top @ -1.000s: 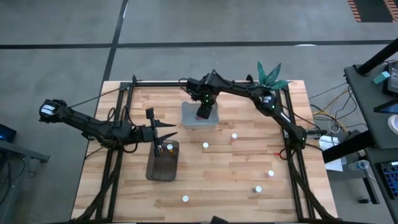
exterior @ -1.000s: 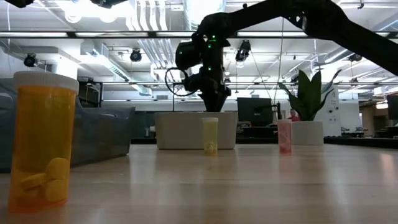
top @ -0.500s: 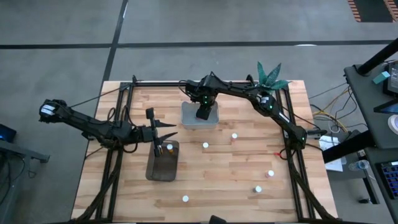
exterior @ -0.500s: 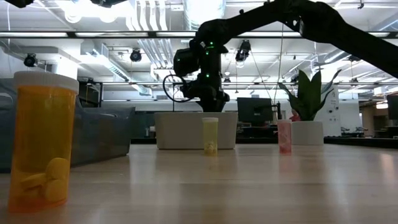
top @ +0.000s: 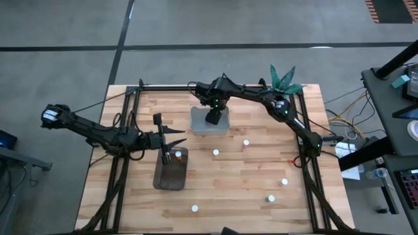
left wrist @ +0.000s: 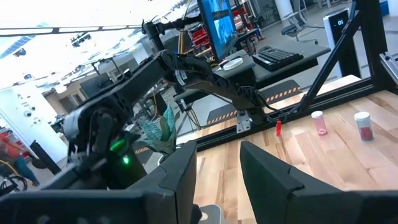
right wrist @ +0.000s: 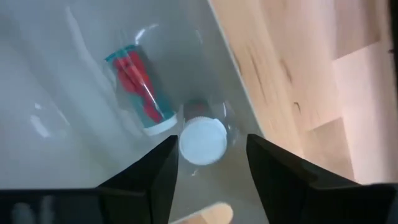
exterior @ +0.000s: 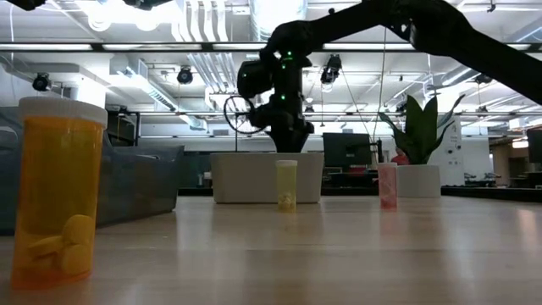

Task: Pick and place medicine bottles into bin by pill shape (circle, oval)
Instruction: Put the green capsule bottle into the gray bin, then put the yellow tablet bottle into the black bin

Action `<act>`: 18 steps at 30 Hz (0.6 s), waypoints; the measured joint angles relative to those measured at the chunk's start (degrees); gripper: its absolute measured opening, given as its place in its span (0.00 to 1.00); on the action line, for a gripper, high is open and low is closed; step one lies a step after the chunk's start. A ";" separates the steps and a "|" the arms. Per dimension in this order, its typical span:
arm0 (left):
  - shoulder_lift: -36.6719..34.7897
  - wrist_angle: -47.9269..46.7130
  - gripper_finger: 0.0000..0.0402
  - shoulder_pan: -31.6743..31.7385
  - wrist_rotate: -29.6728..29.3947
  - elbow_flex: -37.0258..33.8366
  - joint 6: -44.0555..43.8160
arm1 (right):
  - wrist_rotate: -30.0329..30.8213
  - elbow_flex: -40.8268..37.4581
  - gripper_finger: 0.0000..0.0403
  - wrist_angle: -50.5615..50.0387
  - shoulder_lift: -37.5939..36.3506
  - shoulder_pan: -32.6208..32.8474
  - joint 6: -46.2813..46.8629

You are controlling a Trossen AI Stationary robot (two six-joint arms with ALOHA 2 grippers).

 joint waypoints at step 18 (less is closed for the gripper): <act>0.00 0.00 0.27 0.04 0.00 0.02 -0.07 | 0.48 -0.64 0.43 -1.30 -9.96 8.88 2.44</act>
